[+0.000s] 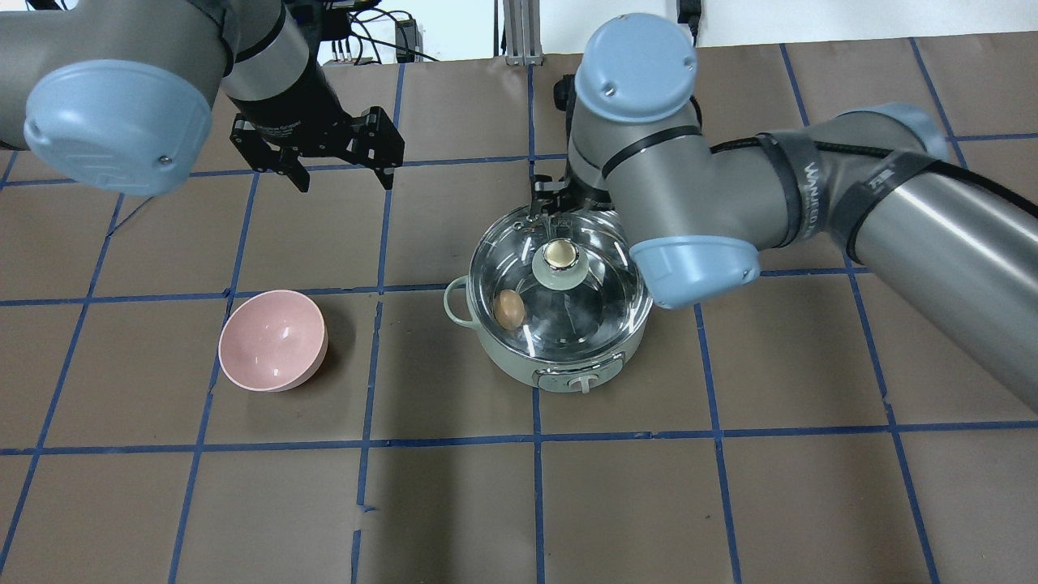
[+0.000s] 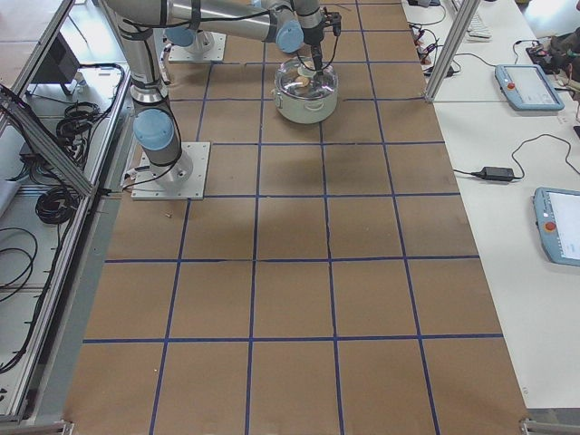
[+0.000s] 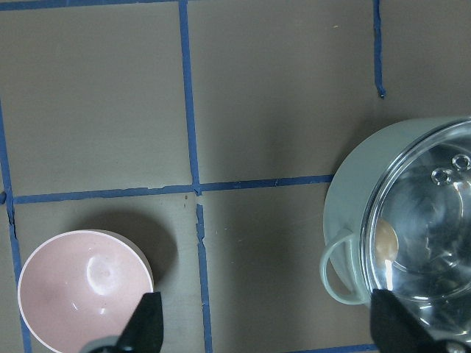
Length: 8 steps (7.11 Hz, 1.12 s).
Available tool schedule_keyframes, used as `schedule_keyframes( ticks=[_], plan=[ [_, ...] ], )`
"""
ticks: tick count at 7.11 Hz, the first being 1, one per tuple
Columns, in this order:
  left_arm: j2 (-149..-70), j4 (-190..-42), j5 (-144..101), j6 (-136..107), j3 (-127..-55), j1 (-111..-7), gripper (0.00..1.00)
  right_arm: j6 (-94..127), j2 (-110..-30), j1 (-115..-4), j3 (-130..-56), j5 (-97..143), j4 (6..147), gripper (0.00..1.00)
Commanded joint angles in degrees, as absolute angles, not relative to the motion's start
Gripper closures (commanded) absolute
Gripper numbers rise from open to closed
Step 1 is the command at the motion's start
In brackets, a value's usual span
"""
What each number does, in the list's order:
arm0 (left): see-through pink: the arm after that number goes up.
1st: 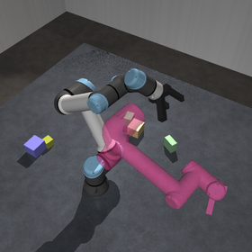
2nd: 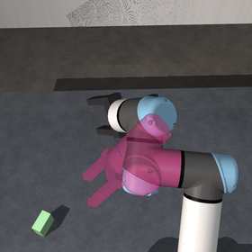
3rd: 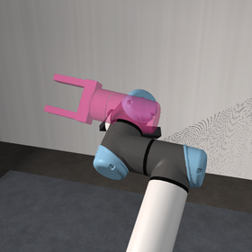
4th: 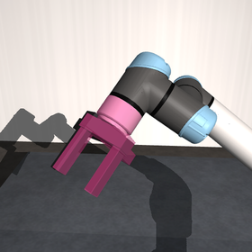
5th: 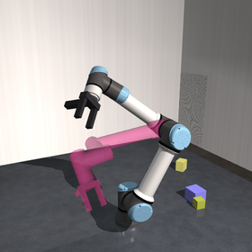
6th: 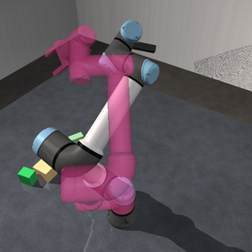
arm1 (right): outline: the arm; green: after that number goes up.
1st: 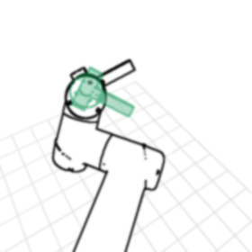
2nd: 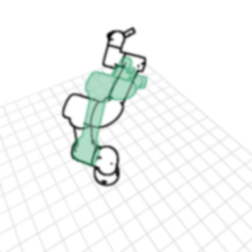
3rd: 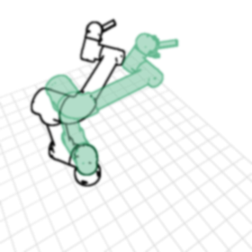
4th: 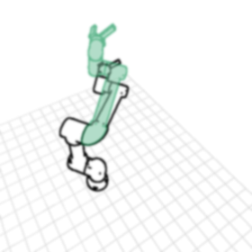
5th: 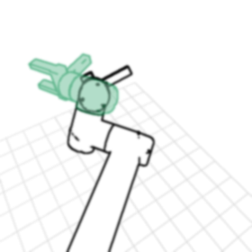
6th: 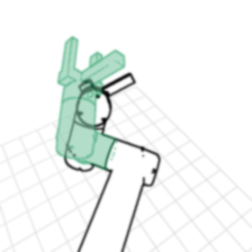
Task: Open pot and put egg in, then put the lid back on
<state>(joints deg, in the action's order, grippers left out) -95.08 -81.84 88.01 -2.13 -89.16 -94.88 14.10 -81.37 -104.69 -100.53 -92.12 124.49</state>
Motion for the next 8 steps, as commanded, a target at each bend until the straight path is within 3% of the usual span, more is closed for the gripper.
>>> schedule_keyframes(
  ticks=[1,5,8],
  plan=[
    [-95.01,-82.61,89.55,-0.11,-87.9,-94.75,0.0,10.2,-87.68,-97.23,-99.58,-91.85,117.47,0.0],
    [-94.92,-83.5,89.91,-0.09,-88.42,-94.83,0.0,6.42,-92.81,-92.2,-93.88,-92.02,99.53,0.0],
    [-94.92,-83.5,90.0,-0.09,-88.42,-94.92,0.0,6.07,-92.99,-92.29,-93.95,-90.97,95.9,0.0]
  ],
)
